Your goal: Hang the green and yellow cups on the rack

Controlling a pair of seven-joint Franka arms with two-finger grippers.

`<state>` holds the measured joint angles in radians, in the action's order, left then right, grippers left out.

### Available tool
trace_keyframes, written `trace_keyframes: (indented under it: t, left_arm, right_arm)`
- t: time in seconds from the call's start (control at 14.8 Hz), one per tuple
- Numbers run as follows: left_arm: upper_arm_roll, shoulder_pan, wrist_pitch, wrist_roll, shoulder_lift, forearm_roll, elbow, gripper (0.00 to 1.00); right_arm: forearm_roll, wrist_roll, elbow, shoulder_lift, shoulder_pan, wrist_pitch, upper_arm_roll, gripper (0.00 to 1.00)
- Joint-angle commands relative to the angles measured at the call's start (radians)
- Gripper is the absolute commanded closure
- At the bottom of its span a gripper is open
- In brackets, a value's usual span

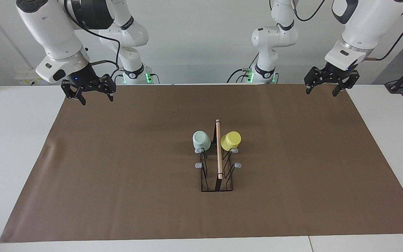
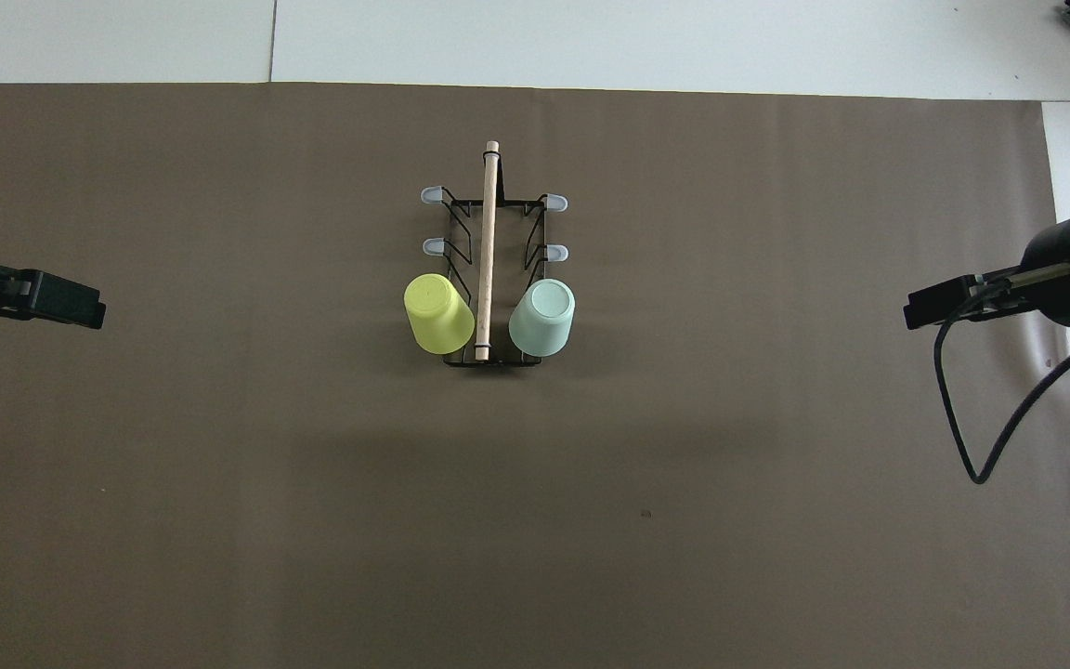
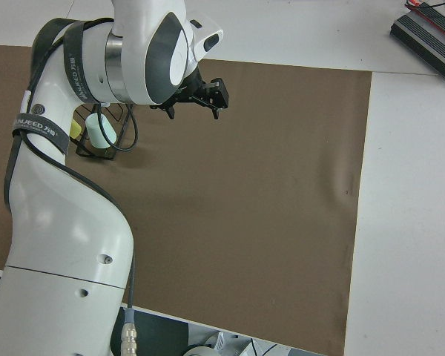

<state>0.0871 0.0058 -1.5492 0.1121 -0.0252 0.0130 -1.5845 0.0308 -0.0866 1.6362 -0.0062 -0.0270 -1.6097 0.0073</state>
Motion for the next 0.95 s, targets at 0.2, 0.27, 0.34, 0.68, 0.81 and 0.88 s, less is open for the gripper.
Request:
trace_keyframes:
  t: [0.2,0.27,0.34,0.68,0.81,0.88]
  left_arm:
    - [-0.003,-0.004,-0.017,0.017,-0.016,0.016,-0.017,0.00]
    - [-0.003,-0.004,-0.015,0.017,-0.016,0.016,-0.014,0.00]
    - [-0.003,-0.006,-0.015,0.018,-0.018,0.016,-0.015,0.00]
    - [-0.003,-0.006,-0.014,0.017,-0.018,0.016,-0.015,0.00]
    - [-0.003,-0.004,-0.012,0.017,-0.018,0.016,-0.017,0.00]
    - [-0.003,-0.006,-0.012,0.015,-0.018,0.016,-0.017,0.00]
  right_arm:
    - [-0.022,0.024,-0.012,0.002,0.012,0.005,0.016,0.00]
    - [-0.022,0.024,-0.012,0.000,0.012,0.005,0.016,0.00]
    - [-0.020,0.025,-0.012,0.000,0.012,0.005,0.016,0.00]
    - [-0.006,0.042,-0.012,0.000,0.012,0.005,0.016,0.00]
    - [-0.005,0.041,-0.012,-0.001,0.012,0.005,0.014,0.00]
    - [-0.005,0.041,-0.012,-0.004,0.012,0.005,0.014,0.00]
